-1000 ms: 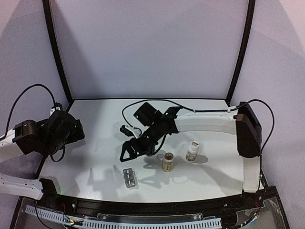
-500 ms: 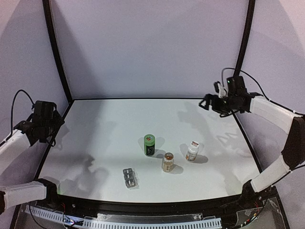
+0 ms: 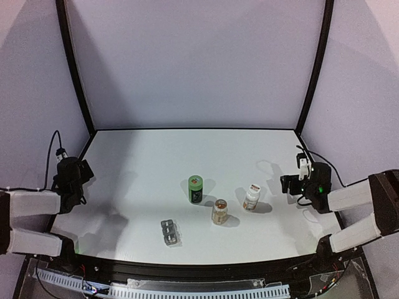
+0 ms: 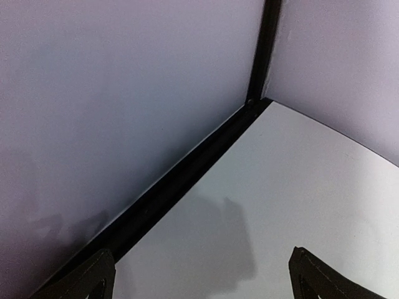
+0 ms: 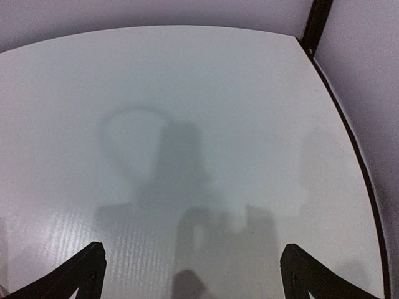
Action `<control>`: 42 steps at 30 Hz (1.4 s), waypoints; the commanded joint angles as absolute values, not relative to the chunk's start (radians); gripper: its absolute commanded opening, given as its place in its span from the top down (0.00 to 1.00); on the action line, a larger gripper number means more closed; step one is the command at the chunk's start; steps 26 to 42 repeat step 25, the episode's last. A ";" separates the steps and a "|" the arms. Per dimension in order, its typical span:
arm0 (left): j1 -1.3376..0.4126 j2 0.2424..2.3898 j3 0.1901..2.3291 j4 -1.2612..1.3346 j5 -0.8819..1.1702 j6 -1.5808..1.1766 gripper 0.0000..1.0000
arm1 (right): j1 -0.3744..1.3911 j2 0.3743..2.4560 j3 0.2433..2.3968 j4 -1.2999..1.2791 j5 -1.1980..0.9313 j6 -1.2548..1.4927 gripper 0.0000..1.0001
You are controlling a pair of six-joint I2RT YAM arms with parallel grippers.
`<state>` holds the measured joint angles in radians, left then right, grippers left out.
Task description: Sort the pills into containers
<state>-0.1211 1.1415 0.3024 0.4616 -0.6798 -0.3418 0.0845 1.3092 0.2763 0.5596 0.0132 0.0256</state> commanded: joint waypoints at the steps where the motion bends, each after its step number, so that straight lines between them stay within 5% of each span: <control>1: -0.116 1.266 0.251 0.857 -0.622 -0.215 0.01 | 0.079 1.358 0.263 0.969 0.070 -0.056 0.02; 4: -0.109 1.342 0.313 0.863 -0.593 -0.176 0.01 | 0.066 1.555 0.309 1.067 0.039 -0.070 0.02; 7: -0.081 1.515 0.339 1.043 -0.519 -0.105 0.01 | -0.005 1.540 0.364 0.942 -0.045 -0.006 0.02; 13: -0.041 1.529 0.432 0.846 -0.391 -0.132 0.01 | -0.038 1.537 0.387 0.903 -0.055 0.017 0.02; 18: -0.035 1.571 0.364 1.022 -0.368 -0.123 0.01 | -0.038 1.546 0.399 0.899 -0.123 0.005 0.02; 42: -0.037 1.576 0.379 0.993 -0.379 -0.125 0.01 | -0.038 1.545 0.402 0.891 -0.127 0.005 0.02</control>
